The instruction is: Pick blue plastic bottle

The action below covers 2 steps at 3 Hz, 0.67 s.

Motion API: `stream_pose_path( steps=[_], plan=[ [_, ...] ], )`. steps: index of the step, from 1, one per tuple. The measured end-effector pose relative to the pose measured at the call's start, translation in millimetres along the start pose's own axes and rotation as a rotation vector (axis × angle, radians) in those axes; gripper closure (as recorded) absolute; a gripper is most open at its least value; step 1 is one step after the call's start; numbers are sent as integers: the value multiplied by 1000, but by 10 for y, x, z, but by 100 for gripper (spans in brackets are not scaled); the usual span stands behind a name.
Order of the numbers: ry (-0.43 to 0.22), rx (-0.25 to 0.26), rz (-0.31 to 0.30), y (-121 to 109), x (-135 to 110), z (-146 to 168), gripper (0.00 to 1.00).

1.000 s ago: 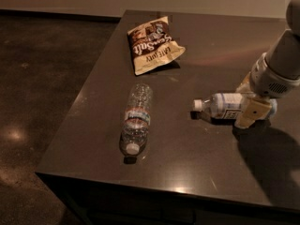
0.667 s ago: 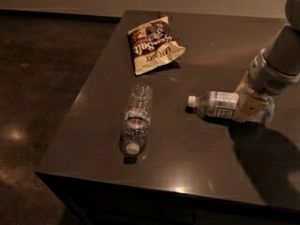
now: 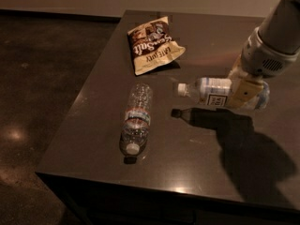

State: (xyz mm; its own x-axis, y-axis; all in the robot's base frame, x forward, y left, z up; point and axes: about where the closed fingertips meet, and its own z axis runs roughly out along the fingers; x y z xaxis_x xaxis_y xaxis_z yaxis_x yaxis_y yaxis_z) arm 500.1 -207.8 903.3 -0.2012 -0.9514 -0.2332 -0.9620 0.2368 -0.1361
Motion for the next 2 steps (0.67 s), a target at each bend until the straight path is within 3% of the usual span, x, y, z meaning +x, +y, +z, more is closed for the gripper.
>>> stream_pose_path(
  steps=[2],
  plan=[
    [-15, 41, -50, -149, -311, -402, 100]
  ],
)
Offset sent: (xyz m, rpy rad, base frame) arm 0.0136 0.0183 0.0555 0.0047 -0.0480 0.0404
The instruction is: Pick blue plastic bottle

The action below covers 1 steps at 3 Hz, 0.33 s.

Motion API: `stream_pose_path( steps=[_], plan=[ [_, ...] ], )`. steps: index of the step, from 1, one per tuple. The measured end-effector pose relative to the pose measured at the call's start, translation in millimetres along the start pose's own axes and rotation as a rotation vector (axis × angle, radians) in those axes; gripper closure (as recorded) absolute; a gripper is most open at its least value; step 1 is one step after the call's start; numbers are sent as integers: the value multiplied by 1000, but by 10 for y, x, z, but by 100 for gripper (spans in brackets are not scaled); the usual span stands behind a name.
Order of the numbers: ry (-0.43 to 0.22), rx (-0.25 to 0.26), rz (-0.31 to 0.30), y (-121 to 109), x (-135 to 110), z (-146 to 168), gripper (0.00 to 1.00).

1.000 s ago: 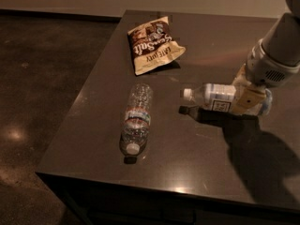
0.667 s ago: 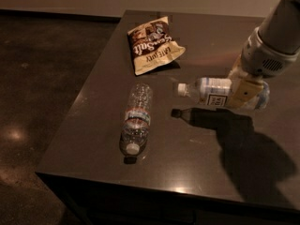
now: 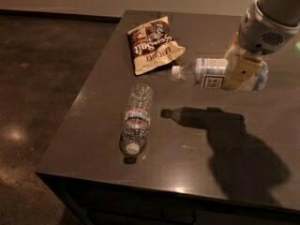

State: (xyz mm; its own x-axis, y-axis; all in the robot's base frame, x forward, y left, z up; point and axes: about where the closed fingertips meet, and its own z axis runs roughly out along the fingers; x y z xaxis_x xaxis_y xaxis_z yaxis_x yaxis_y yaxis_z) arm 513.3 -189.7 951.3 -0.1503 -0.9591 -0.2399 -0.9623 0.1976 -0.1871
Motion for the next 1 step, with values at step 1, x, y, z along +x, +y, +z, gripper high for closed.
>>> stream_pose_path(
  steps=[1],
  plan=[
    [0, 0, 0, 0, 0, 0, 100]
  ],
)
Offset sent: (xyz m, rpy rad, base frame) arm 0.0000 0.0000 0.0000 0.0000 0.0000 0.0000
